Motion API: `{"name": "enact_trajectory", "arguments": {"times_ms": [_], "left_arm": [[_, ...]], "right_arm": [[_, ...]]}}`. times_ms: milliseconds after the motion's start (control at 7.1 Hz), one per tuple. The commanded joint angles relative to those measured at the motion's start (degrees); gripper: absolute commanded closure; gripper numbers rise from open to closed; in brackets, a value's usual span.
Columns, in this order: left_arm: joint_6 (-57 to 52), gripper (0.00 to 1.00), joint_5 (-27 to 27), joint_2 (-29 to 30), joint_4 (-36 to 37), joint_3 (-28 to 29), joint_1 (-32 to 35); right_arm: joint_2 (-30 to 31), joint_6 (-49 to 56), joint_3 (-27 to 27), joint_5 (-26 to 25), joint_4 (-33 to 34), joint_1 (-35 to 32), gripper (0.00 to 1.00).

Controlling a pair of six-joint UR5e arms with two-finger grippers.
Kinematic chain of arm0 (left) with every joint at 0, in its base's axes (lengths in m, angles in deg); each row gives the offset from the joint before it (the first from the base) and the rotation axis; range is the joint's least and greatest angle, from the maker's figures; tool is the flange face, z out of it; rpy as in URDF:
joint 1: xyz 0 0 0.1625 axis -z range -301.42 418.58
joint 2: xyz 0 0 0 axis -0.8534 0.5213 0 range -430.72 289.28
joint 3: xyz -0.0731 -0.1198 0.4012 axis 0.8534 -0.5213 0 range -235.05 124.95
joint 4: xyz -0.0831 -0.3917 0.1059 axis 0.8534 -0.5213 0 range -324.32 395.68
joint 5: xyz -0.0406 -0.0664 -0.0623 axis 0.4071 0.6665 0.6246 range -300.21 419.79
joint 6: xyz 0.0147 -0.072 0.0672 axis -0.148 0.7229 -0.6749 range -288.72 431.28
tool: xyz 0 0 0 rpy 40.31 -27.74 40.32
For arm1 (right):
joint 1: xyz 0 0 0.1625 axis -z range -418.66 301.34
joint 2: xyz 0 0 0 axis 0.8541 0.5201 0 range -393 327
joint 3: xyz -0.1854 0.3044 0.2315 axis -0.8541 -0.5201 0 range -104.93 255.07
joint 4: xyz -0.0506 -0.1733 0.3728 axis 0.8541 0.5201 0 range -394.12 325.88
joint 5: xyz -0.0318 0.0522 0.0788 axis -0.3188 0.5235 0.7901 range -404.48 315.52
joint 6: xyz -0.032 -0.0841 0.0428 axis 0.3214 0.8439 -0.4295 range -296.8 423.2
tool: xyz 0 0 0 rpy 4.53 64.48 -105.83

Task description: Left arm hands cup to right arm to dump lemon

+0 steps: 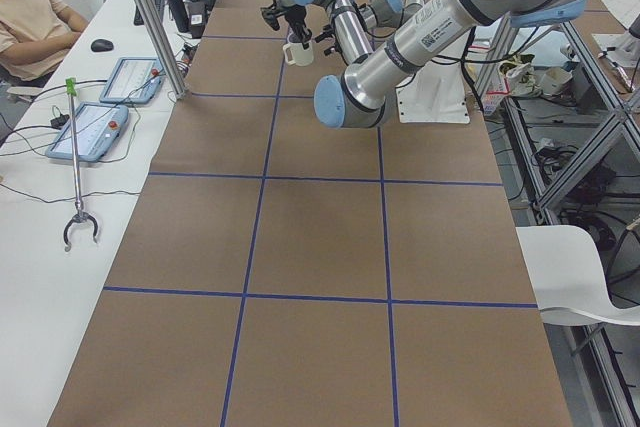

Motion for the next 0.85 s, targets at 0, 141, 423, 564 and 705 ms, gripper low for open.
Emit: {"name": "enact_trajectory", "arguments": {"times_ms": [0,141,423,564,705], "left_arm": [[0.00,1.00,0.04,-0.04,1.00,-1.02,-0.07],[0.00,1.00,0.04,-0.04,1.00,-1.11,-0.07],[0.00,1.00,0.04,0.13,1.00,-1.11,-0.51],[0.00,1.00,0.04,0.14,1.09,-1.28,-0.86],[0.00,1.00,0.04,0.05,1.09,-2.16,-1.21]], "right_arm": [[-0.23,-0.80,-0.77,-0.91,-0.01,-0.51,0.01],[-0.23,-0.81,-0.77,-1.00,-0.01,-0.69,0.01],[-0.32,-0.89,-1.47,-0.92,-0.01,-1.65,0.01],[-0.66,-1.85,-1.82,-0.92,0.08,-1.92,0.01],[-1.36,-1.95,-2.69,-0.92,-0.01,-2.01,0.01]]}}
